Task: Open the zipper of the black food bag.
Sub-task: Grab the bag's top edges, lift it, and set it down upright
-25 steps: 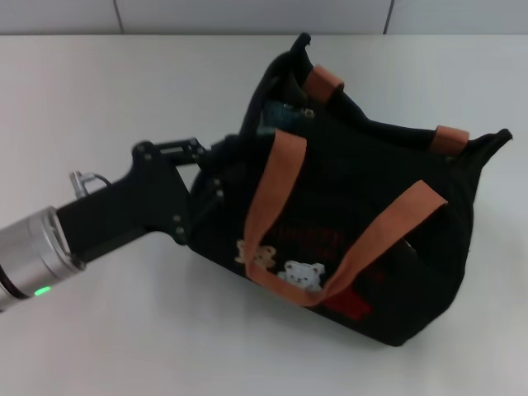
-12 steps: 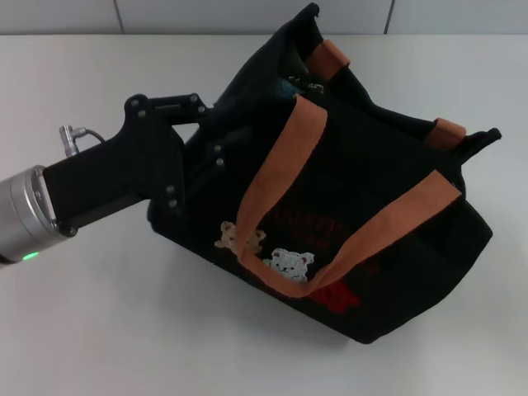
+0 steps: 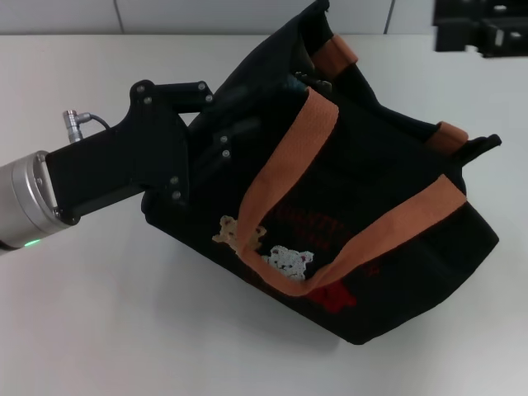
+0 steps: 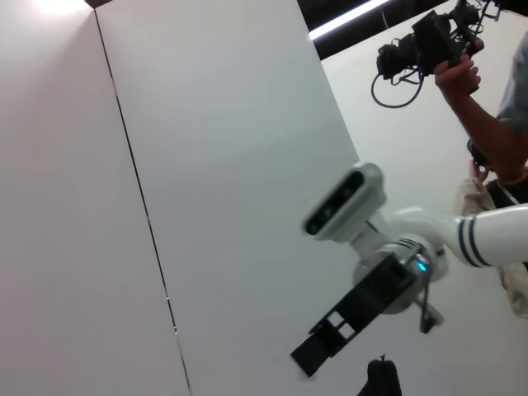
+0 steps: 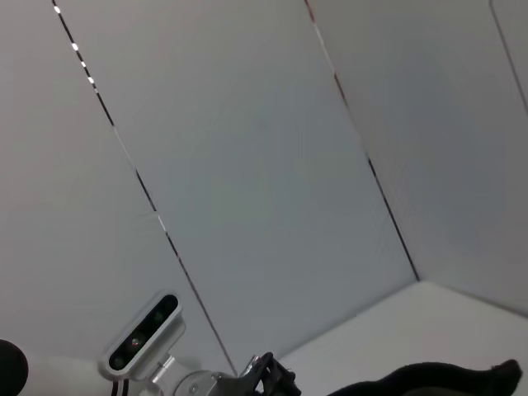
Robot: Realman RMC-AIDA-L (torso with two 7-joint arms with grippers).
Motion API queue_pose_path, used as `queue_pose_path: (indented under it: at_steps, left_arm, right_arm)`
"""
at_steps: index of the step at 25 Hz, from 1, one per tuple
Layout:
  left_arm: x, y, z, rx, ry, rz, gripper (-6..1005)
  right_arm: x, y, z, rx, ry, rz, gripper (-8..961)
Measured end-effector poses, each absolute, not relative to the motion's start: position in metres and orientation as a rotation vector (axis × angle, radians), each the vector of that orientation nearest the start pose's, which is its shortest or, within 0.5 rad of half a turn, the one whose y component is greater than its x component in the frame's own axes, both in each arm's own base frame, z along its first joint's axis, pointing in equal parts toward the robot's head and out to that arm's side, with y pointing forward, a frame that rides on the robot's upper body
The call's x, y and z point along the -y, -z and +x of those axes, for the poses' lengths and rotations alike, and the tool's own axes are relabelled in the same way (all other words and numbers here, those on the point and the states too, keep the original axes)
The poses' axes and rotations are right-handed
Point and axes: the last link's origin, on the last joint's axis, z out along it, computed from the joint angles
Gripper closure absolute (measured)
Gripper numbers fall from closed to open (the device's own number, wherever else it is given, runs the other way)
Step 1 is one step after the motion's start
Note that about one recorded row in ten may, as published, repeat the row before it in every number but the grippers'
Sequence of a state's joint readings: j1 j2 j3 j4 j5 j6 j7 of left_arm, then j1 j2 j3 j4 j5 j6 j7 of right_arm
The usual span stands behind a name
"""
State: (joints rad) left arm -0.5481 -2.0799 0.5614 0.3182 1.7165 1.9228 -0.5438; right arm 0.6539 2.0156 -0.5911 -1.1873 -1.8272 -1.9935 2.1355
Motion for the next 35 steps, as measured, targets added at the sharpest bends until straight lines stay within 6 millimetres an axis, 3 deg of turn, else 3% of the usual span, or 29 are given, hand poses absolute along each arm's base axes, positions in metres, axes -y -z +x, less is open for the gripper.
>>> queue_pose_path:
  at_steps: [6,19,35]
  left_arm:
    - [-0.29,0.0,-0.22,-0.303,1.319,-2.371,786]
    - [-0.29,-0.001,-0.218,-0.326,1.326,-2.364,785]
    - [-0.29,-0.001,-0.214,-0.35,1.345,-2.364,785]
  right_arm:
    - [-0.358,-0.111,0.118,-0.837,-0.74,-2.91,269]
    - [-0.368,-0.081,0.095,-0.853,-0.476,-2.982,268]
    - [-0.387,-0.041,0.066,-0.783,-0.251,-2.952,278]
